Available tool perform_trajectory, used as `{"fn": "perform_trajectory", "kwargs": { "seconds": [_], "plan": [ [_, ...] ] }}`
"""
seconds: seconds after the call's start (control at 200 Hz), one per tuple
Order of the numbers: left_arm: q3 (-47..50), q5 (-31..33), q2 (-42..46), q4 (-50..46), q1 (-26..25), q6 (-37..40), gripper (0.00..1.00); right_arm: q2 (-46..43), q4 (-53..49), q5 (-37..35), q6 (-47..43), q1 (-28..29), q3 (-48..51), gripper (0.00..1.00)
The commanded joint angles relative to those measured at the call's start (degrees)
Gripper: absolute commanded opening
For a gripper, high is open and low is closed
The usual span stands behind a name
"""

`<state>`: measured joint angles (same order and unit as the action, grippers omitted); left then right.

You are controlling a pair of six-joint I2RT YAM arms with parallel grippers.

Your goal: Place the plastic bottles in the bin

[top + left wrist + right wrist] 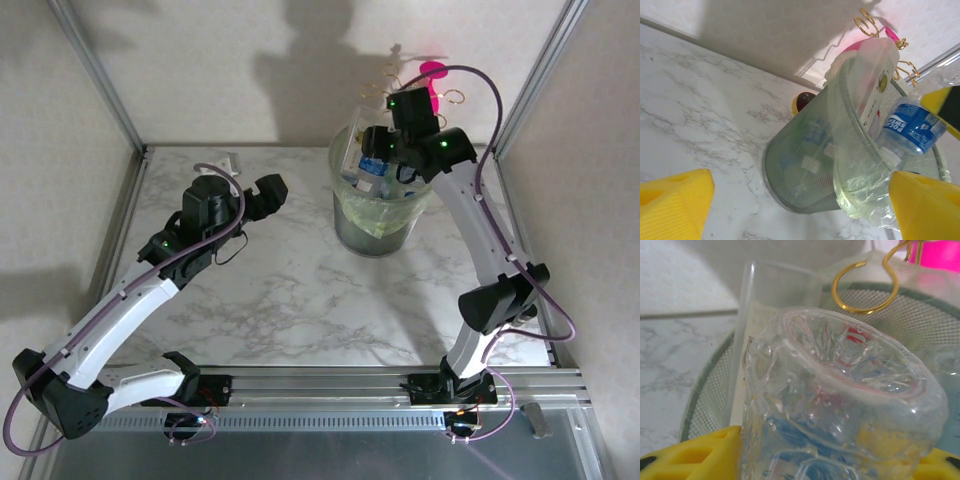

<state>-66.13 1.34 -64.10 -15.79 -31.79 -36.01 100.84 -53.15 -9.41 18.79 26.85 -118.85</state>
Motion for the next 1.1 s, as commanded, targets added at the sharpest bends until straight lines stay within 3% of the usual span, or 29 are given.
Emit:
{"fn": "perform_trajectory", "kwargs": {
  "seconds": [0.0,0.205,0.426,0.791,0.931,1.091],
  "plan": [
    [0.92,1.37,1.04,-0.88,0.0,-0.29,0.9,1.06,-2.8,-2.24,-0.26,2.07,-2.03,0.56],
    [1.95,1.21,1.43,-0.69,-0.03,-0.79,0.9,0.05,-3.67,-8.74,1.67,5.31,4.59,0.56],
    [1.78,0.76,0.94,-0.47,-0.02,-0.77,0.91,-1.43,-1.63,-8.66,4.22,5.25,11.58,0.58],
    [2.32,1.47,1.21,-0.32,0.11,-0.31,0.9,-0.96,-4.63,-8.73,4.03,5.25,0.96,0.81],
    [1.72,2.19,1.34,-0.66,0.06,0.32,0.9,-3.6,-3.93,-9.98,3.81,5.25,-0.35,0.82],
    [0.83,2.09,1.17,-0.14,0.07,1.11,0.91,-6.94,-0.88,-8.21,3.29,4.6,2.22,0.64]
  ]
}}
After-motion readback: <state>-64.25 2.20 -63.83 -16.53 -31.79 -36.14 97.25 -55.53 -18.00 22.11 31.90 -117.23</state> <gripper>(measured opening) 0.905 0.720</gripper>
